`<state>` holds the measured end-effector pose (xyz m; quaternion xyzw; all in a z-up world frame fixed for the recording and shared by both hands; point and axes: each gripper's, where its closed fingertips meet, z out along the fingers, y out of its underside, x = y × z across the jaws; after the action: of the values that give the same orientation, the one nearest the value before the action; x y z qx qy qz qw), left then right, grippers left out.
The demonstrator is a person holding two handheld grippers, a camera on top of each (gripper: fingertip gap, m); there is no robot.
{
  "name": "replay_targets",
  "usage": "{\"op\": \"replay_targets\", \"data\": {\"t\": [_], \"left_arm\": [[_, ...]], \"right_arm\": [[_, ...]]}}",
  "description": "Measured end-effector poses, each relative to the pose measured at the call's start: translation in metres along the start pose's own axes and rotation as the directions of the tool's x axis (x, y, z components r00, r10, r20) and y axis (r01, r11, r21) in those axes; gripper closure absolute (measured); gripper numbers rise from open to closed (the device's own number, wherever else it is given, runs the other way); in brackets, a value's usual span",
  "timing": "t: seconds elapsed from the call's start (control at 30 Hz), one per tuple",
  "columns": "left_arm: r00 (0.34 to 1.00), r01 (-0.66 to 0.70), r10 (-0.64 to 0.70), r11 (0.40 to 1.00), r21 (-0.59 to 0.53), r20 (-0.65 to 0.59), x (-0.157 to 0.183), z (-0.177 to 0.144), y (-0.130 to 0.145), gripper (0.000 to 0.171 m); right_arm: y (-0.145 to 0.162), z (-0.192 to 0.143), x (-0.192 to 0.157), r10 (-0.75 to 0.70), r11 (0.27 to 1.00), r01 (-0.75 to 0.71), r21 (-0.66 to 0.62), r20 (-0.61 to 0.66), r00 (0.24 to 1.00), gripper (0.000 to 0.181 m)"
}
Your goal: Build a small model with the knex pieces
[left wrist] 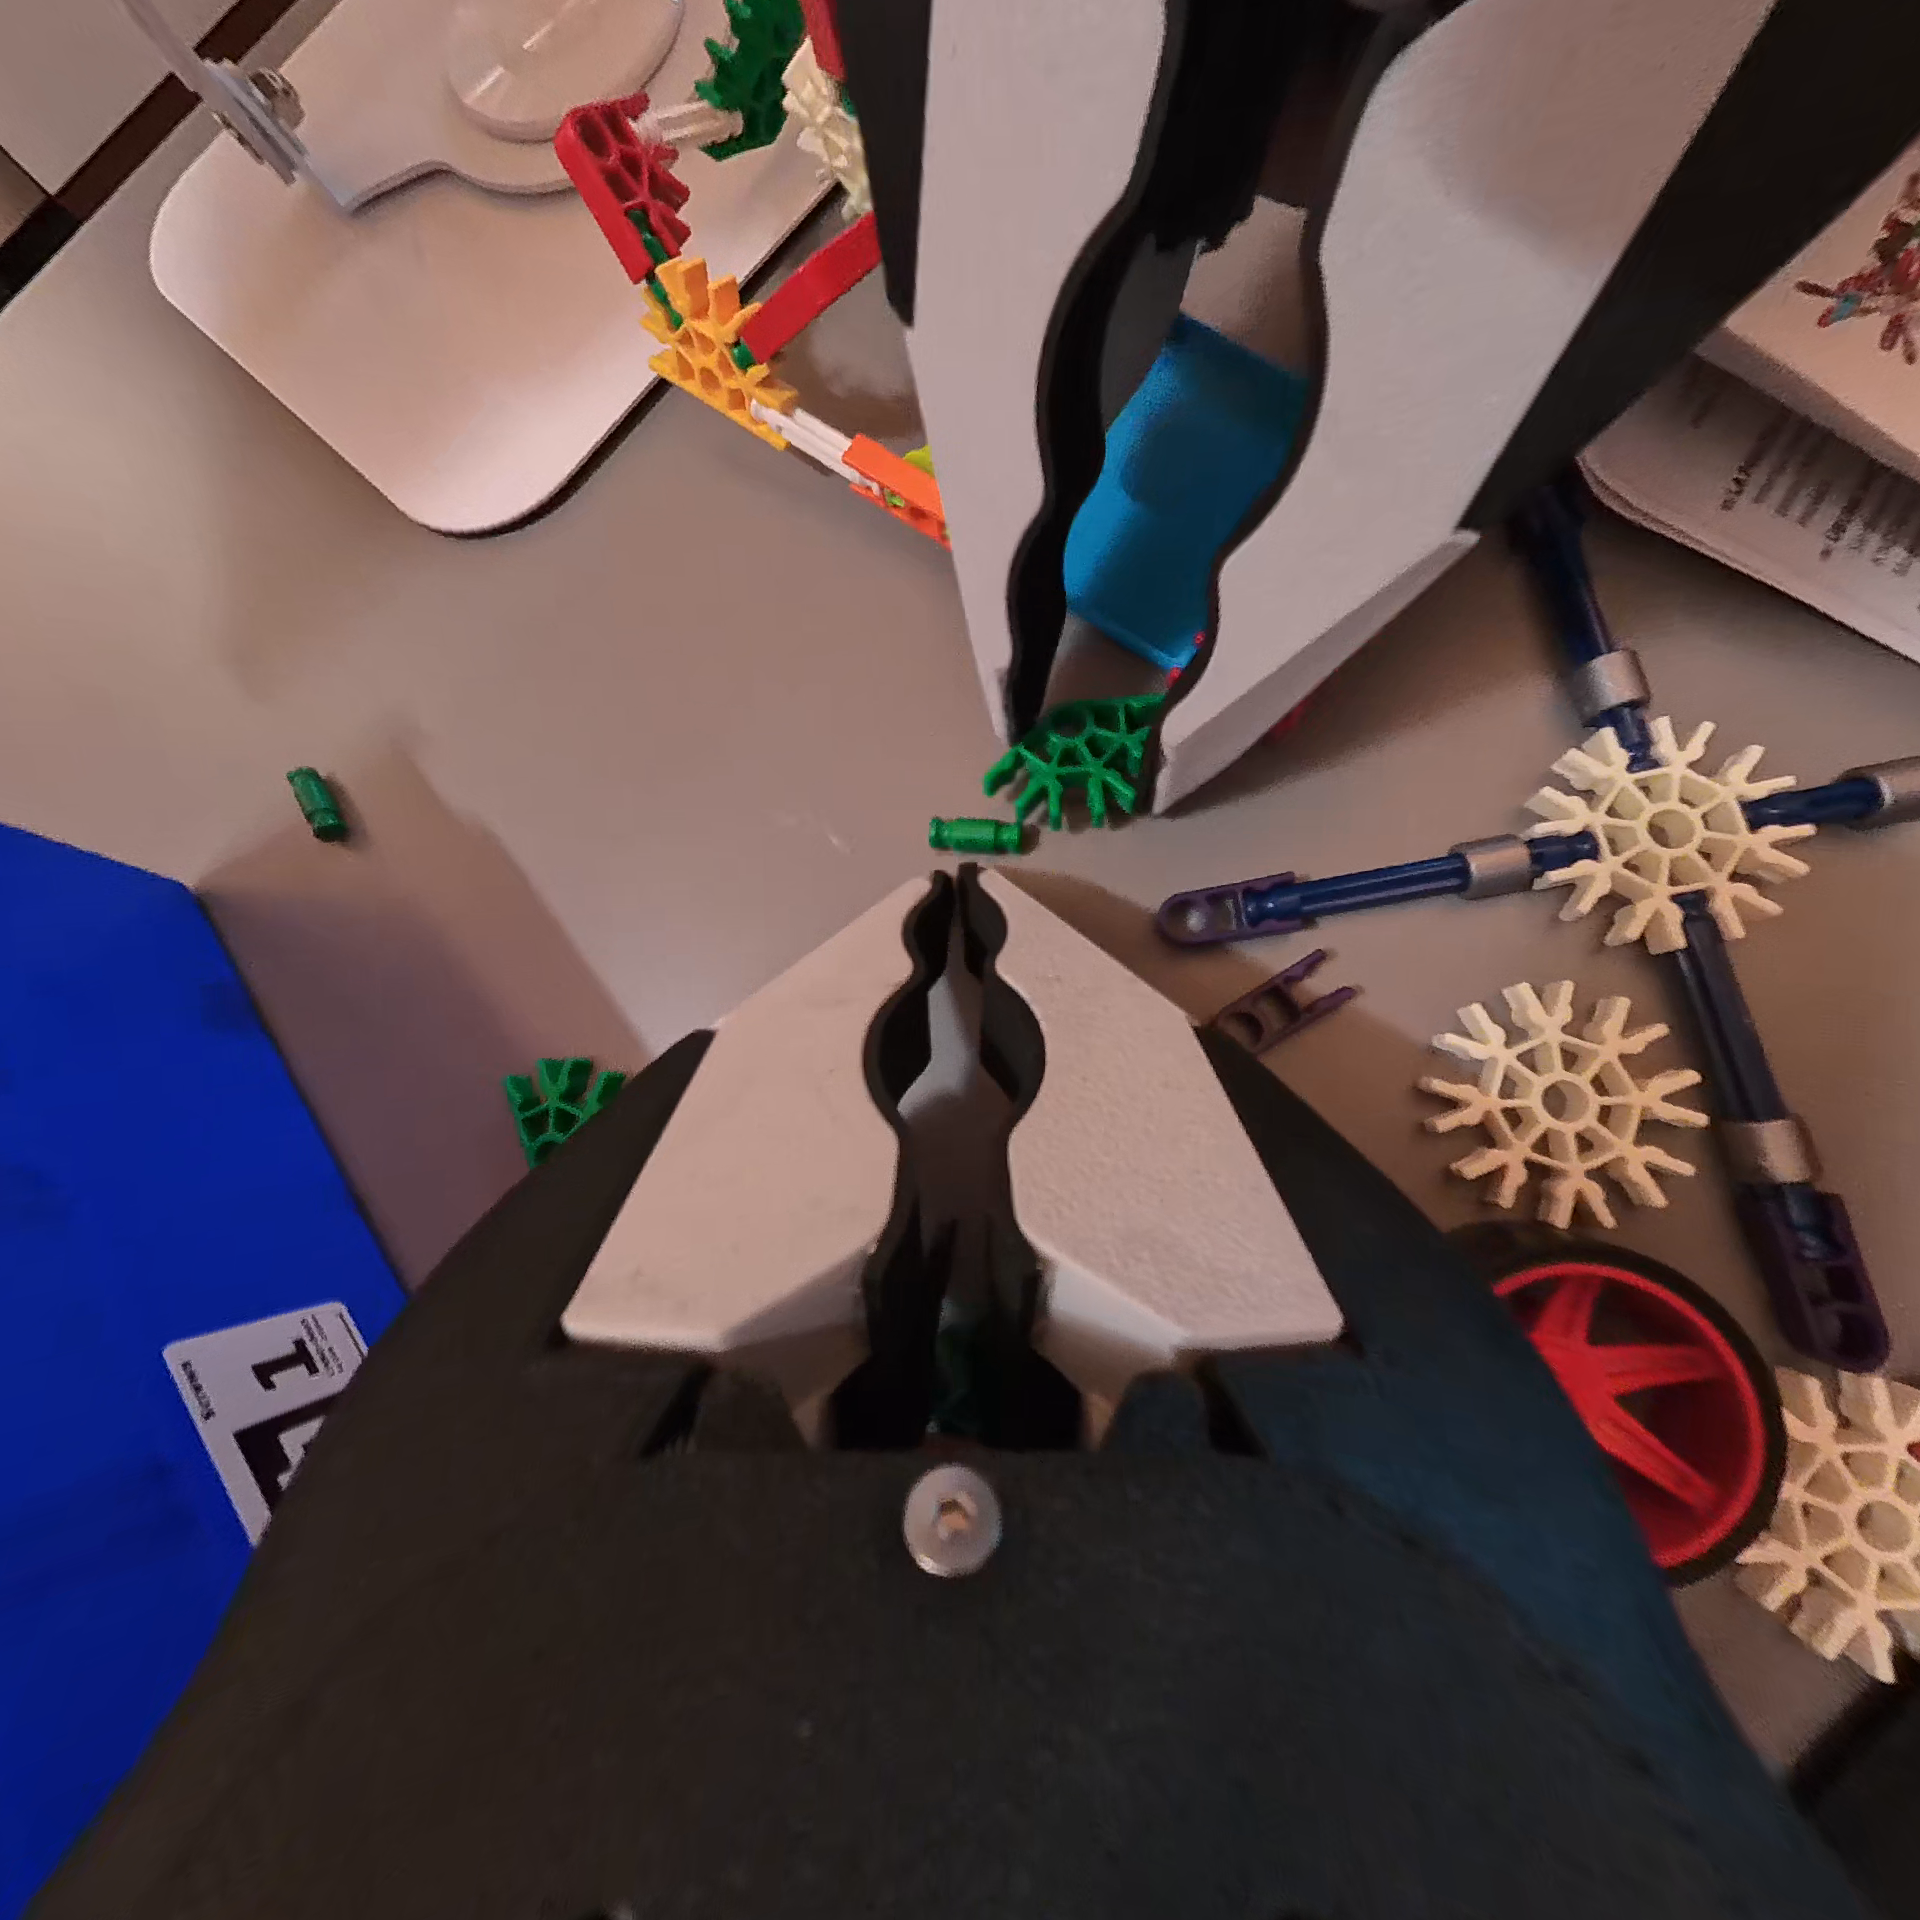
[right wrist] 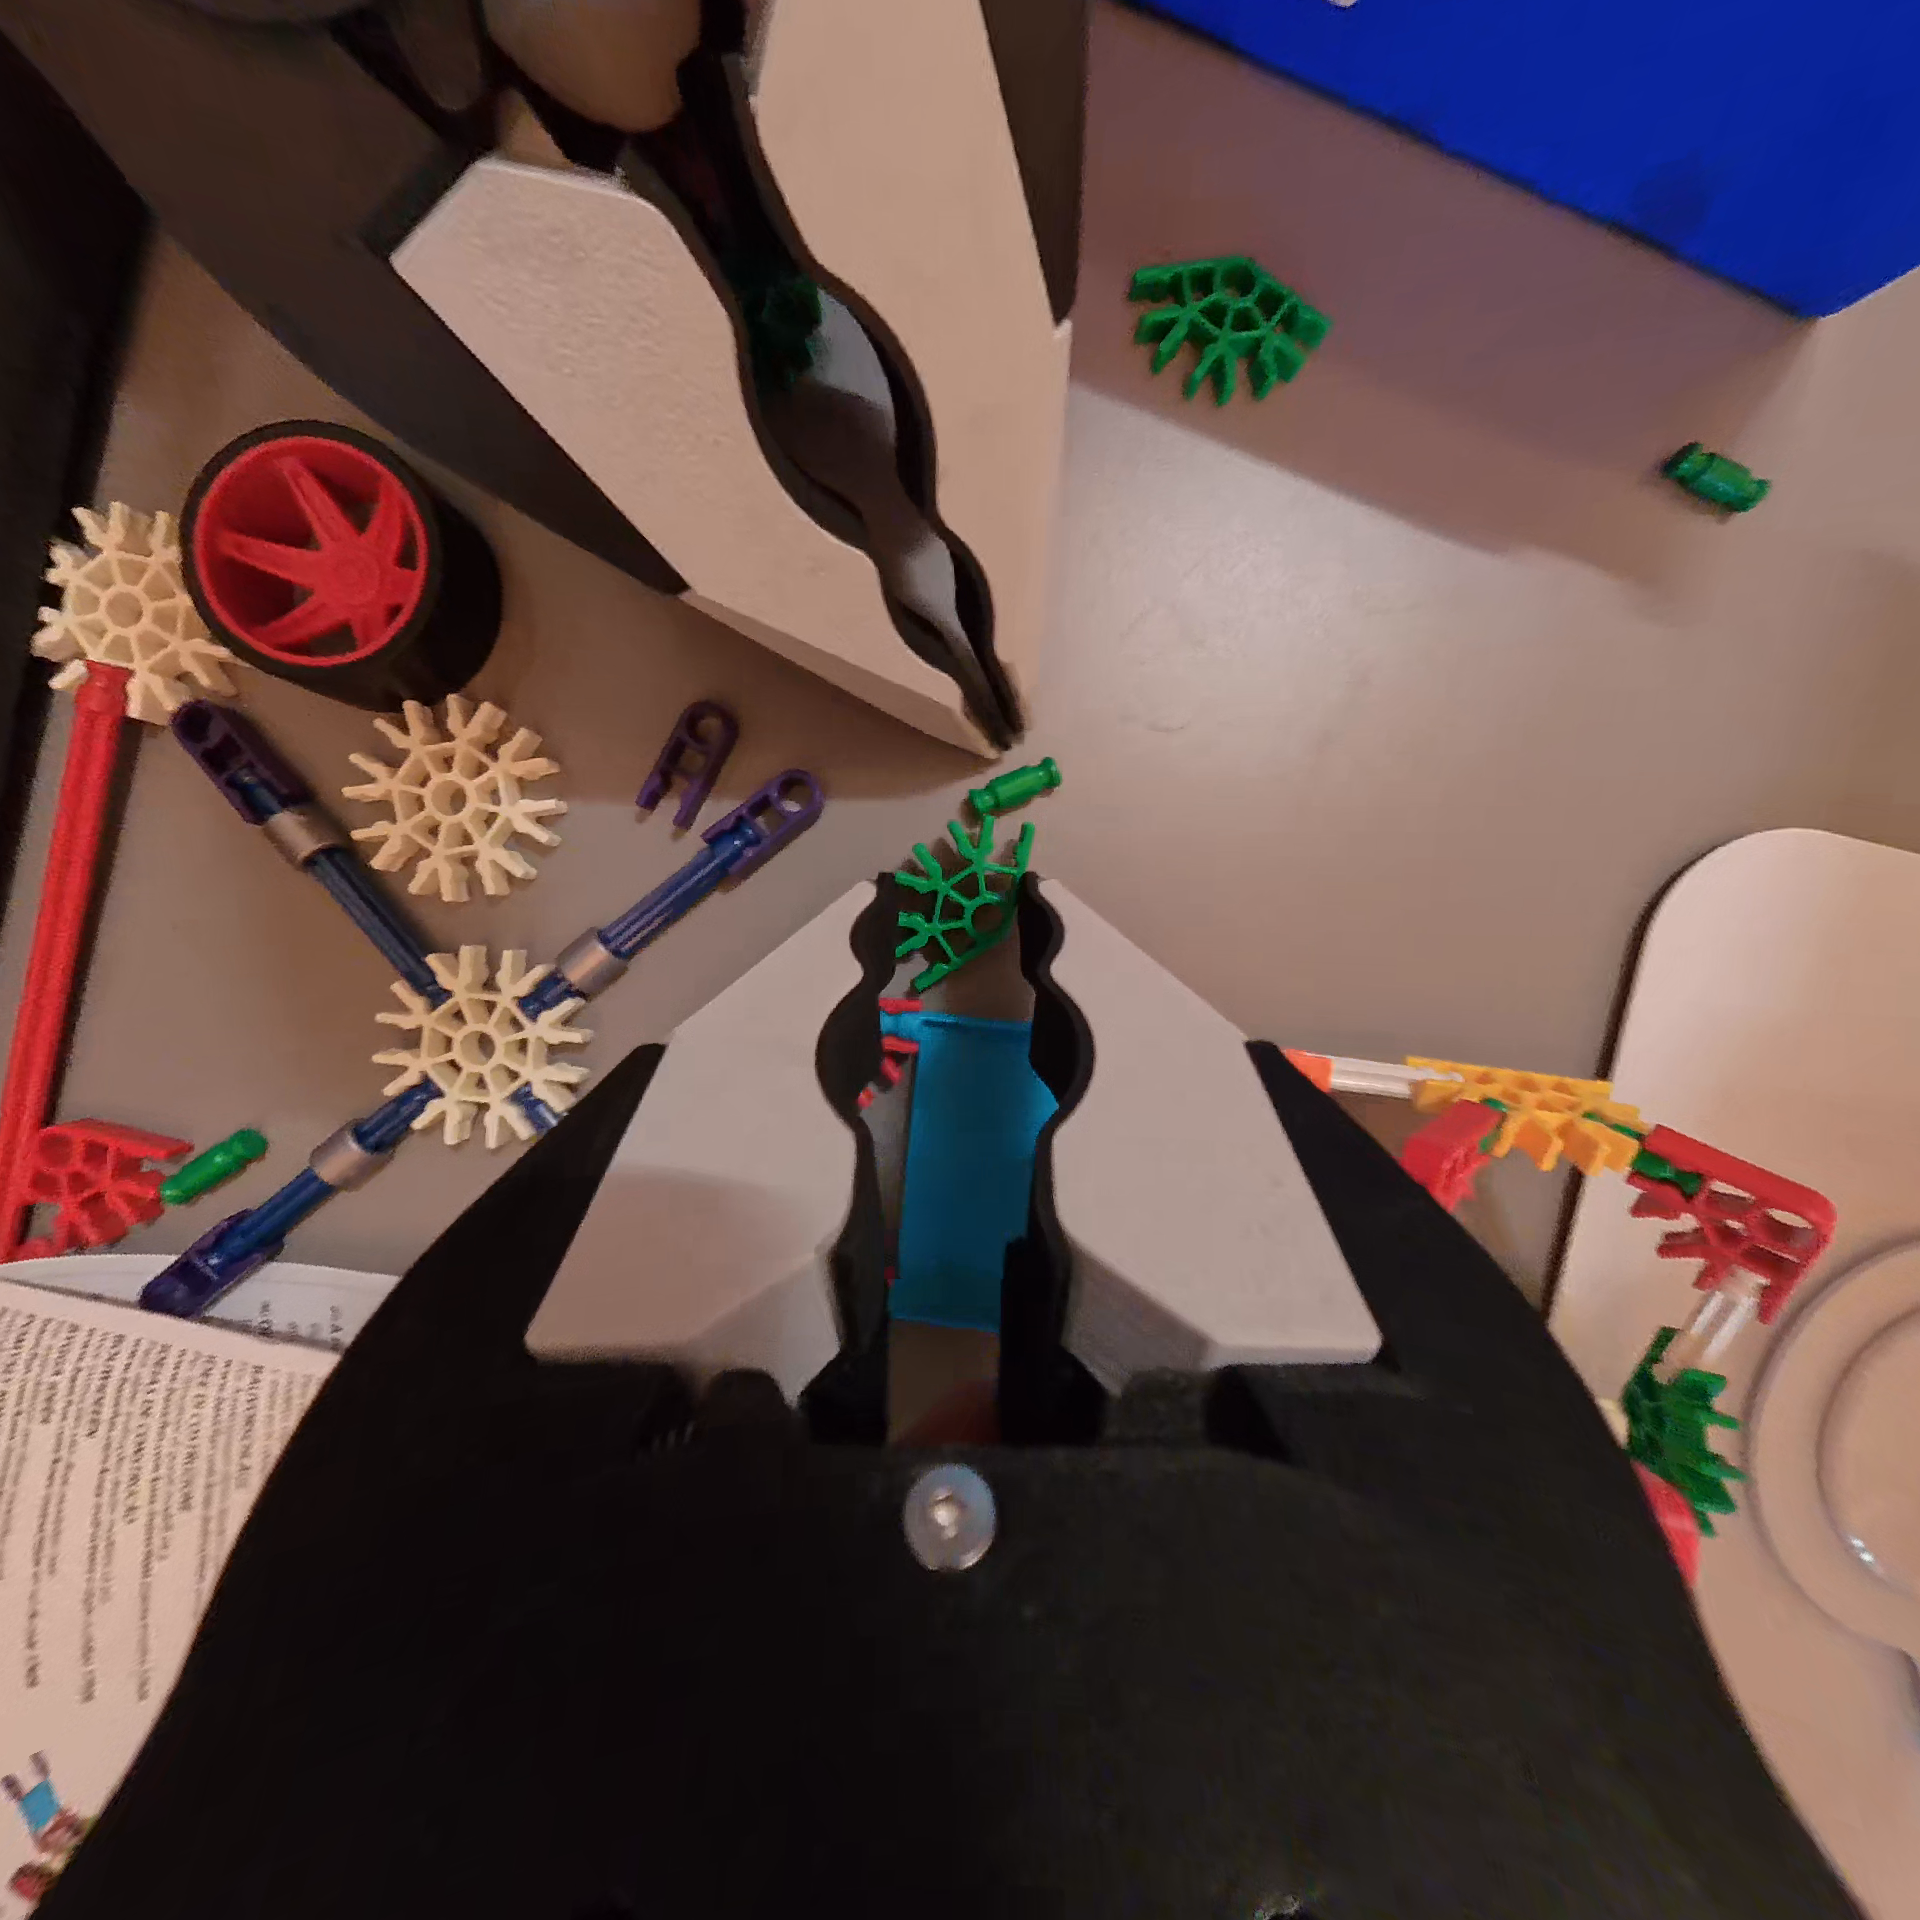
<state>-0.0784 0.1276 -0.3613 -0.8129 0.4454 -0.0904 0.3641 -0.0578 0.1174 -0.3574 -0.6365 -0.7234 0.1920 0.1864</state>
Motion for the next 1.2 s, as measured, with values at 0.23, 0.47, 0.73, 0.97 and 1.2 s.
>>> {"op": "replay_targets", "data": {"t": [0.23, 0.47, 0.73, 0.97, 1.2], "left_arm": [[0.999, -0.034, 0.034, 0.999, 0.011, -0.031, 0.011, 0.005, -0.008, 0.171], [1.000, -0.022, 0.022, 0.996, 0.085, 0.002, -0.001, -0.006, -0.019, 0.171], [0.994, -0.085, 0.084, 0.996, 0.010, 0.073, -0.014, 0.006, -0.012, 0.169], [0.996, -0.088, 0.088, 0.996, -0.001, 0.021, -0.004, 0.008, -0.009, 0.171], [0.995, -0.097, 0.097, 0.995, 0.019, -0.004, 0.003, 0.011, -0.013, 0.171]], "right_arm": [[0.005, 0.001, -0.001, 0.022, 0.999, -0.022, -0.030, 0.005, 1.000, 0.160], [0.005, 0.001, 0.003, 0.041, 0.999, -0.042, -0.035, -0.019, 0.999, 0.160], [0.005, 0.000, 0.006, 0.052, 0.998, -0.053, -0.034, -0.031, 0.998, 0.160], [0.005, 0.000, 0.006, 0.049, 0.998, -0.050, -0.039, -0.031, 0.998, 0.160], [0.010, -0.002, 0.007, 0.053, 0.997, -0.054, -0.047, -0.023, 0.998, 0.160]]}}
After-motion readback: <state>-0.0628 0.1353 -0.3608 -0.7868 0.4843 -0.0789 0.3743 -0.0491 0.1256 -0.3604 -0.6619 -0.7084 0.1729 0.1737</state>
